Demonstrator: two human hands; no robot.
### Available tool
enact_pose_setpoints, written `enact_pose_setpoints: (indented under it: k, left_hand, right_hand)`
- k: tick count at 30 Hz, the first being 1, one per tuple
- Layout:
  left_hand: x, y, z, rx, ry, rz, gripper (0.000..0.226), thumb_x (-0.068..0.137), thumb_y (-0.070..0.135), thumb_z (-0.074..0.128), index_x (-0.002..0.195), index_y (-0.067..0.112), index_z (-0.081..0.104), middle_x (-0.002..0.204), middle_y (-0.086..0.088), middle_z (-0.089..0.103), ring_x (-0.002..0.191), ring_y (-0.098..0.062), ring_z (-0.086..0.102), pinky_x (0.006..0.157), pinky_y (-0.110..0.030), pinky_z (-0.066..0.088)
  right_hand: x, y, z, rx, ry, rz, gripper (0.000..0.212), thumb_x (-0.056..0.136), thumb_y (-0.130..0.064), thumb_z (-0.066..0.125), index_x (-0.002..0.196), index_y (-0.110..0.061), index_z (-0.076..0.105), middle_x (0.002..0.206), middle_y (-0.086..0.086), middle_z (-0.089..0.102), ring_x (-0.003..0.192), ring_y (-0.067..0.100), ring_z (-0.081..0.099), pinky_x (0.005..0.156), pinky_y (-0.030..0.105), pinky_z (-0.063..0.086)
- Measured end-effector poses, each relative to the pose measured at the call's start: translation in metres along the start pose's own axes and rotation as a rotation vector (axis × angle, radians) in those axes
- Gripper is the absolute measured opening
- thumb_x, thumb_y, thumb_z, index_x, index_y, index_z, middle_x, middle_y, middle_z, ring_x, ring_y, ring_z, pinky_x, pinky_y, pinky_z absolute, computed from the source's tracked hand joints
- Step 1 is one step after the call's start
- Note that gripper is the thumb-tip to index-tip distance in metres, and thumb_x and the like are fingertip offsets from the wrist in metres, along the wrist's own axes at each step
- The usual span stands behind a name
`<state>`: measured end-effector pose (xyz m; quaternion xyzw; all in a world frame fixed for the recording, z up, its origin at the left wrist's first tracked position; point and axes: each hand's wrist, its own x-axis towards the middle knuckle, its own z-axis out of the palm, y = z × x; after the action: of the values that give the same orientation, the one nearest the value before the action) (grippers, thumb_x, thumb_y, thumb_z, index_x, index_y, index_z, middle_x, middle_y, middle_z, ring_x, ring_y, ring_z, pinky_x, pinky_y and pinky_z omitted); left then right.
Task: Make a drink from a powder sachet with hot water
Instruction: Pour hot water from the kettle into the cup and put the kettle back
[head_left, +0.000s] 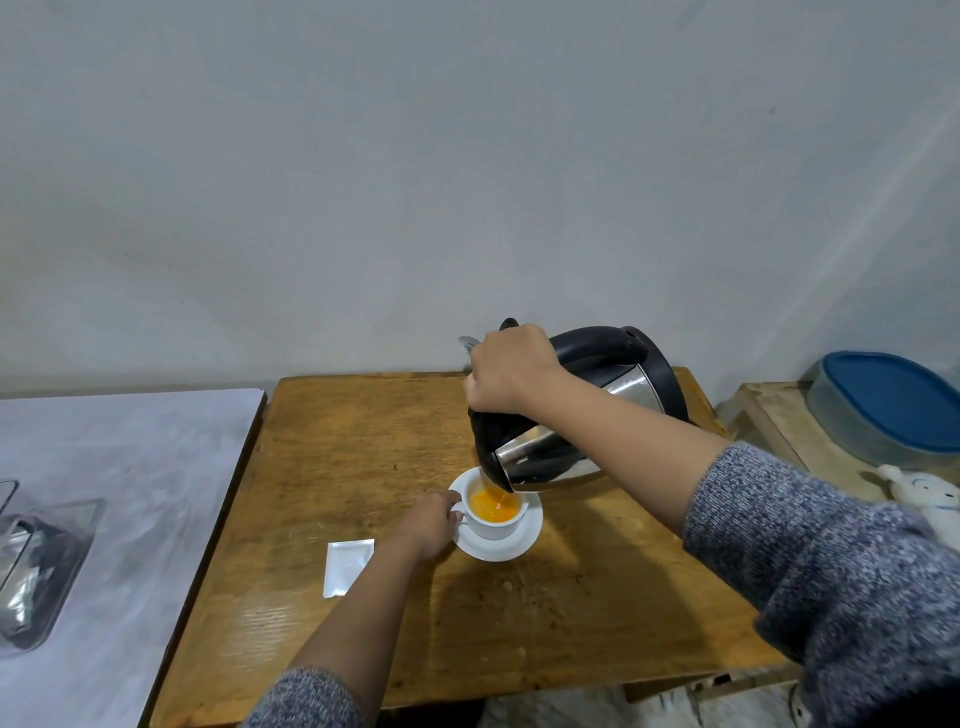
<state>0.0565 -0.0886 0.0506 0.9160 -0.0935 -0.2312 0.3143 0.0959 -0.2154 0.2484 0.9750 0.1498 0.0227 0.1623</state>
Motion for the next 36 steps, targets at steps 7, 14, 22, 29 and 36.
enact_pose_setpoints:
  k: [7, 14, 22, 29, 36]
  left_hand:
    - [-0.001, 0.000, 0.000, -0.019, -0.009, -0.014, 0.031, 0.094, 0.015, 0.044, 0.122, 0.012, 0.055, 0.126, -0.014, 0.058, 0.111, -0.029, 0.055, 0.090, -0.033, 0.042]
    - [-0.004, 0.001, -0.002, -0.016, -0.010, -0.003, 0.030, 0.093, 0.015, 0.044, 0.120, 0.011, 0.056, 0.124, -0.015, 0.059, 0.109, -0.030, 0.055, 0.089, -0.035, 0.044]
    - [-0.006, 0.004, -0.002, -0.016, 0.001, -0.012, 0.032, 0.094, 0.016, 0.044, 0.124, 0.012, 0.054, 0.127, -0.014, 0.059, 0.111, -0.029, 0.056, 0.090, -0.034, 0.044]
    - [-0.008, 0.007, 0.000, -0.041, 0.030, -0.017, 0.031, 0.094, 0.015, 0.044, 0.123, 0.010, 0.055, 0.126, -0.013, 0.059, 0.110, -0.028, 0.056, 0.091, -0.032, 0.043]
    - [-0.011, 0.011, 0.008, -0.125, 0.104, -0.052, 0.032, 0.094, 0.013, 0.044, 0.124, 0.009, 0.053, 0.126, -0.016, 0.057, 0.112, -0.030, 0.053, 0.093, -0.036, 0.042]
  right_hand:
    - [-0.003, 0.000, -0.003, -0.002, -0.010, -0.018, 0.027, 0.088, -0.026, 0.037, 0.087, -0.010, 0.059, 0.058, -0.001, 0.039, 0.049, 0.015, 0.036, 0.047, 0.025, 0.022]
    - [-0.003, -0.001, -0.003, 0.000, -0.009, -0.026, 0.034, 0.088, -0.026, 0.037, 0.102, -0.009, 0.063, 0.058, -0.001, 0.037, 0.049, 0.015, 0.035, 0.047, 0.025, 0.021]
    - [-0.004, 0.001, -0.005, 0.039, 0.009, -0.008, 0.023, 0.088, -0.025, 0.038, 0.075, -0.010, 0.049, 0.057, -0.001, 0.037, 0.049, 0.015, 0.035, 0.048, 0.024, 0.024]
    - [-0.011, 0.019, 0.001, 0.172, 0.054, 0.070, 0.032, 0.090, -0.031, 0.039, 0.066, -0.012, 0.046, 0.064, 0.000, 0.045, 0.062, 0.021, 0.046, 0.052, 0.025, 0.028]
    - [-0.046, 0.084, 0.017, 0.516, 0.021, 0.491, 0.030, 0.085, -0.033, 0.041, 0.069, -0.010, 0.049, 0.073, 0.004, 0.051, 0.075, 0.029, 0.051, 0.065, 0.030, 0.034]
